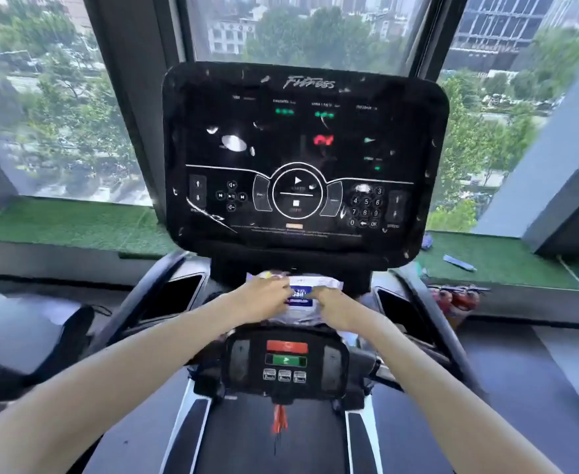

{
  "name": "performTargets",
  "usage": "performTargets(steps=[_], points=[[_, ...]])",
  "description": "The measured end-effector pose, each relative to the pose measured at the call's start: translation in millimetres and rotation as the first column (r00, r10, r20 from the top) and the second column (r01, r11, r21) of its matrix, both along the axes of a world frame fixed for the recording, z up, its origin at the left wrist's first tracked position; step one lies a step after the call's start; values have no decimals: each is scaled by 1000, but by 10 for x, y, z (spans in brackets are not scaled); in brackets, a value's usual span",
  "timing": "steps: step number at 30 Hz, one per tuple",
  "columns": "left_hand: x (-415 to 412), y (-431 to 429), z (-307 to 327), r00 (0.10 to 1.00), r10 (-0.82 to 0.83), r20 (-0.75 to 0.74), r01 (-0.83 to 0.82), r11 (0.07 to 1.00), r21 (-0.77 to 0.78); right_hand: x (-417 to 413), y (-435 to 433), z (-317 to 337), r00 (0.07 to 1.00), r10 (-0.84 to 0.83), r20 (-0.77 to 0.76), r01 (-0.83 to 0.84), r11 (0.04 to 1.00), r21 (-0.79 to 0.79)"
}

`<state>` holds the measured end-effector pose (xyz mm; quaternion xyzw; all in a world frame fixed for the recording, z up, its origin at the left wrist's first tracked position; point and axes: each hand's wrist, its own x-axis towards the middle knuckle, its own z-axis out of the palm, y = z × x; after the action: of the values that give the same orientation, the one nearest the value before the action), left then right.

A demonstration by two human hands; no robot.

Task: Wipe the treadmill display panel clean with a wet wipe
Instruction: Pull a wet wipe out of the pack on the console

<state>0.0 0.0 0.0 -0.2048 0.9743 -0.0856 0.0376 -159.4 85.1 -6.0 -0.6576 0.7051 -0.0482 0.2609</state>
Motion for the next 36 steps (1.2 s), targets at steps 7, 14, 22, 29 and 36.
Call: performTargets(steps=[7, 14, 22, 29, 36], points=[[-246, -173, -305, 997, 62, 43, -68, 987, 149, -191, -117, -66, 1000, 7, 3, -8, 999, 45], [-276, -247, -300, 980, -126, 152, 130, 991, -19, -344, -241, -240, 984, -148, 95, 153, 987, -49], [-220, -333, 91, 976, -216, 37, 219, 963, -158, -214, -235, -184, 985, -169, -27, 164, 978, -127], [-175, -403, -50, 969, -248, -8, 241, 950, -200, -51, -346, -163, 978, -183, -102, 157, 962, -222], [-258, -350, -270, 980, -174, -101, 197, 924, 327, -41, -343, -214, 951, -301, 73, 310, 920, -239]])
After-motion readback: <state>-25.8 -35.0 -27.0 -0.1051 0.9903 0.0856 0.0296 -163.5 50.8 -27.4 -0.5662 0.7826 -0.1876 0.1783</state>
